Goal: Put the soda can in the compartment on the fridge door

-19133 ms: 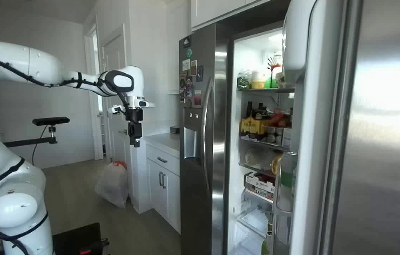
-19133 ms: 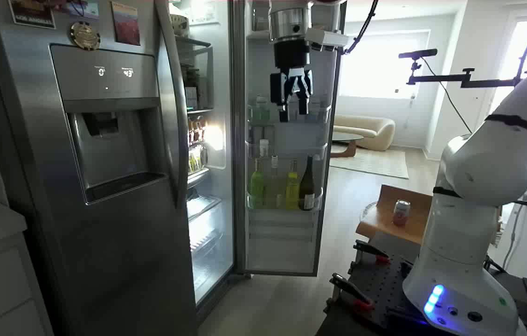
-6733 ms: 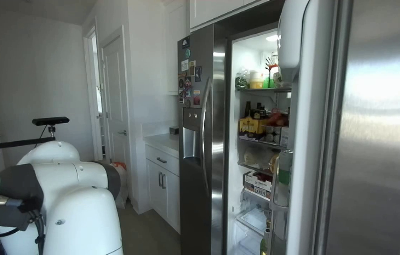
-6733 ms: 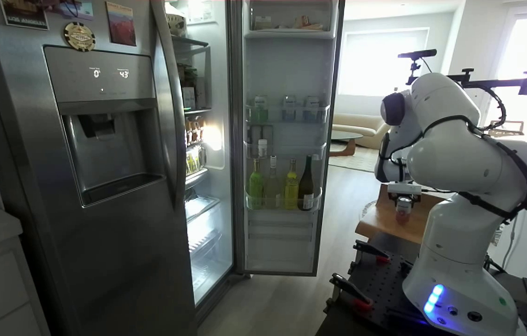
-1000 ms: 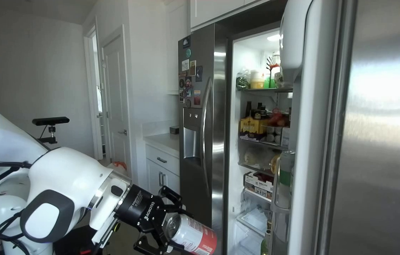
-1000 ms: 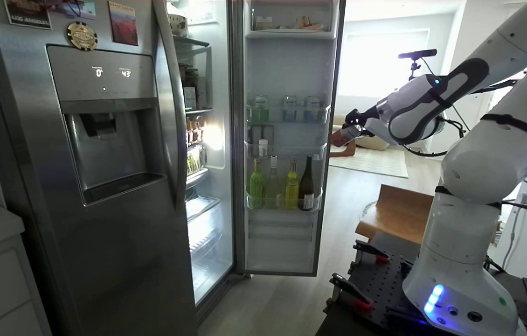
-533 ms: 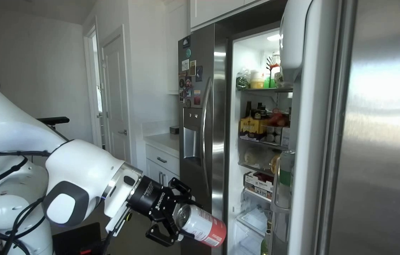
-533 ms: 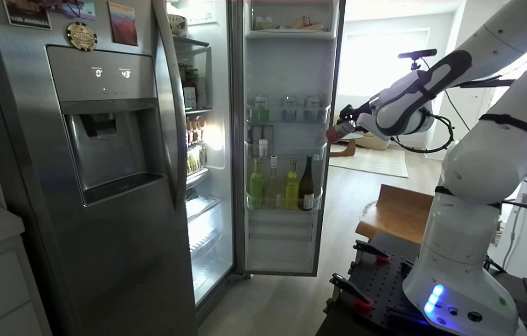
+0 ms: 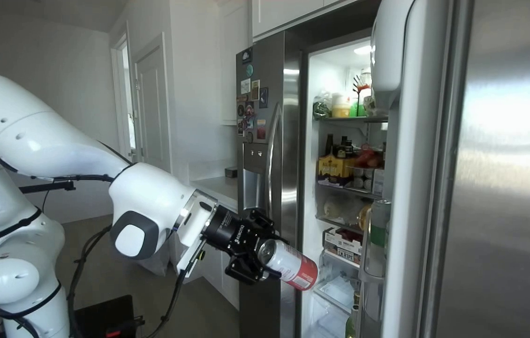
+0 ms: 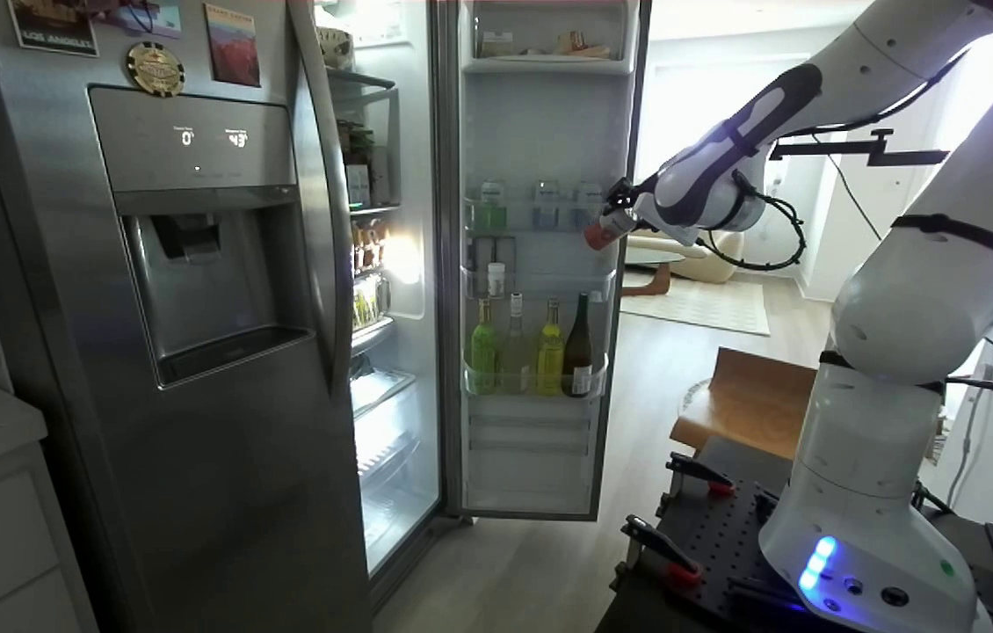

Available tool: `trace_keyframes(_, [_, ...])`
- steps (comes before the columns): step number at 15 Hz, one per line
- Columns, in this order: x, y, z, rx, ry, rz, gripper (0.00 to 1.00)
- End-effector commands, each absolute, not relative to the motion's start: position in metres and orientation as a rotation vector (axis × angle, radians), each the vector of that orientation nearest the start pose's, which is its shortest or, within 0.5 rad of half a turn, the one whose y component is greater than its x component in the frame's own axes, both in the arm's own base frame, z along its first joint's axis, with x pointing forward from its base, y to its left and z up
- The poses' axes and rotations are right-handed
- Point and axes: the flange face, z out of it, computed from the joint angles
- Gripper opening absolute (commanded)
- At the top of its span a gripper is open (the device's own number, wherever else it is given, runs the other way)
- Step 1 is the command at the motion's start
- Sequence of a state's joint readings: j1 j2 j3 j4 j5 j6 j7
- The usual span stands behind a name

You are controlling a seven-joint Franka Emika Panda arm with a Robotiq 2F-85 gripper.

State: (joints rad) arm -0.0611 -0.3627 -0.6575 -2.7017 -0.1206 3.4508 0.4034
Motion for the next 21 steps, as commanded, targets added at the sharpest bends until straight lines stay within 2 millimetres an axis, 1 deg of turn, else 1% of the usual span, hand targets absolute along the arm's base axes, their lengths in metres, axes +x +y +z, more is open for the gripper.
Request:
trace_keyframes(1, [0.361,-0.293,0.475,-2.295,1.405,-1.677,0.49])
trace_keyframes(2, [0.368,-0.294,0.479,-2.295,1.411,-1.693,0.49])
trace_keyframes(5, [0.385,-0.298,0.484,-2.322,1.421,-1.721,0.49])
trace_keyframes(7, [0.392,-0.303,0.481,-2.355,1.428,-1.728,0.49])
trace_keyframes(13, [0.403,-0.319,0.454,-2.49,1.446,-1.679,0.49])
trace_keyframes(16, [0.408,-0.321,0.444,-2.529,1.445,-1.651,0.49])
trace_keyframes(21, [0.422,-0.322,0.435,-2.56,1.431,-1.63,0.49])
